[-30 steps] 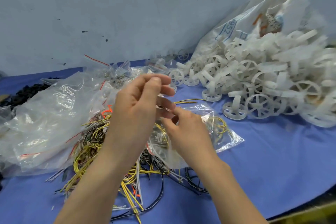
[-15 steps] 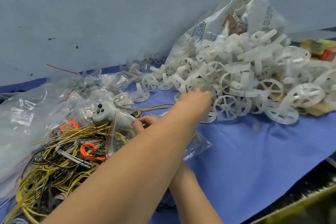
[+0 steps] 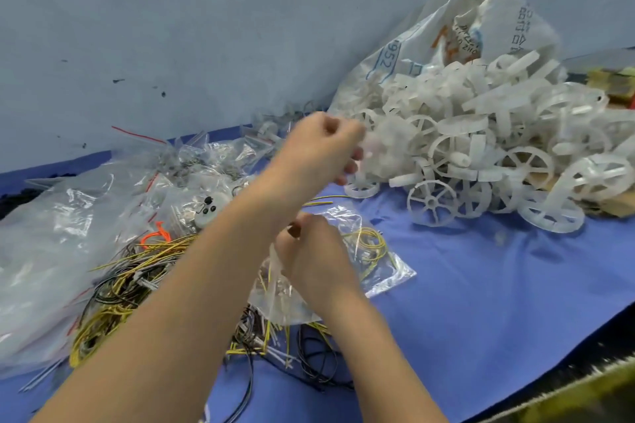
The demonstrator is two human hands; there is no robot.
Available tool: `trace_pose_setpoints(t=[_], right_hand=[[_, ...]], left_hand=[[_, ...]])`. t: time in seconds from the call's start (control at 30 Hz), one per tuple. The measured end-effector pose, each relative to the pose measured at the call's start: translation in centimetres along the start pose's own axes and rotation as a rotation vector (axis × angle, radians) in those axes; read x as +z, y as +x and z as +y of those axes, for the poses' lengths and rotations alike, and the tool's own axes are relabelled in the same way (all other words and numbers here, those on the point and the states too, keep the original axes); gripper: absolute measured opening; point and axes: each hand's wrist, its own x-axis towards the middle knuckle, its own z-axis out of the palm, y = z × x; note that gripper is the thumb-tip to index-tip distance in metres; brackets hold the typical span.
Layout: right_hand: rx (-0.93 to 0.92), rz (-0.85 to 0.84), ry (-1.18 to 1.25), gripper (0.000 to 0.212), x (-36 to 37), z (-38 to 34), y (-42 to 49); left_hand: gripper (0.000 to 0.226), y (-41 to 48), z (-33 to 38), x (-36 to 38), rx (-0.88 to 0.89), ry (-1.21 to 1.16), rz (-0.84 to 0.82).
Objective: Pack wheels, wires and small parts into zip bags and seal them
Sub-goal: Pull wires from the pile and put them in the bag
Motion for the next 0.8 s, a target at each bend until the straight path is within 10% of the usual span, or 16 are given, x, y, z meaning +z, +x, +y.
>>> trace_pose_setpoints(t=[0.2, 0.6, 0.8], right_hand=[[-0.024, 0.035, 0.031, 0.023, -0.3, -0.5, -0.2], [-0.142, 0.244, -0.180, 0.015, -0.2, -3.1, -2.7], [-0.287, 0.268, -0.338, 0.018, 1.6, -4.3, -4.4]], left_hand=[[0.014, -9.2, -3.0, -8.6, -0.241, -0.678, 0.174], [0.008, -12.9, -7.8, -10.3, -0.134, 0.195, 0.170], [0.005, -11.5, -8.8, -7.6, -0.124, 0.160, 0.024]])
